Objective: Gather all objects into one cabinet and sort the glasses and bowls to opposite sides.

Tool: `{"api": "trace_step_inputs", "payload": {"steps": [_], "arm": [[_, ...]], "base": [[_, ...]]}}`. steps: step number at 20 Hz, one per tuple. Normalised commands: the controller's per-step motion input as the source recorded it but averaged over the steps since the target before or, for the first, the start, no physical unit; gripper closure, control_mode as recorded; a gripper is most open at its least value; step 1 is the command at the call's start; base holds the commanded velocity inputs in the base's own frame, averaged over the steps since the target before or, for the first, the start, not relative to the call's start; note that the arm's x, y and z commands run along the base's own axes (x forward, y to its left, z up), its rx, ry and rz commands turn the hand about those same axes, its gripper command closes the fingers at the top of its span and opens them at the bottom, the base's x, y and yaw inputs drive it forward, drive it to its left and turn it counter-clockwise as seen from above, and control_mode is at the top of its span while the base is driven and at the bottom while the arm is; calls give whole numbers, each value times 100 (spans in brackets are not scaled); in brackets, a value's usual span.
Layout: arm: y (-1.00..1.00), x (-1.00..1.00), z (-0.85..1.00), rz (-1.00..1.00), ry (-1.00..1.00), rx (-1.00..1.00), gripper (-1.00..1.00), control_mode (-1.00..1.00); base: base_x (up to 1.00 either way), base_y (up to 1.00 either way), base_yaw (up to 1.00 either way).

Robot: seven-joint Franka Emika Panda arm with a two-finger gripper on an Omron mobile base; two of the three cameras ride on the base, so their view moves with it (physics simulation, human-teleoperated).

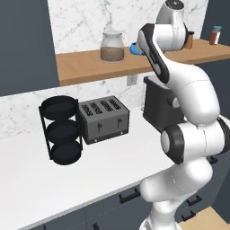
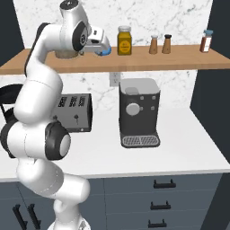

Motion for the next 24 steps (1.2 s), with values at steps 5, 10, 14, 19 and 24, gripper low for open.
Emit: {"api": "trace_step_inputs", "payload": {"steps": [5,10,14,19,24], "arm": [[0,19,-10,0,-10,0,-100,-100],[0,50,6,0,2,0,-100,-100],[0,50,12,0,10,0,-100,-100],[0,36,11,0,14,0,-100,-100],[0,44,16,0,14,0,-100,-100]], "base": [[0,0,0],[0,0,0],[0,0,0],[0,0,0],[0,0,0]]}}
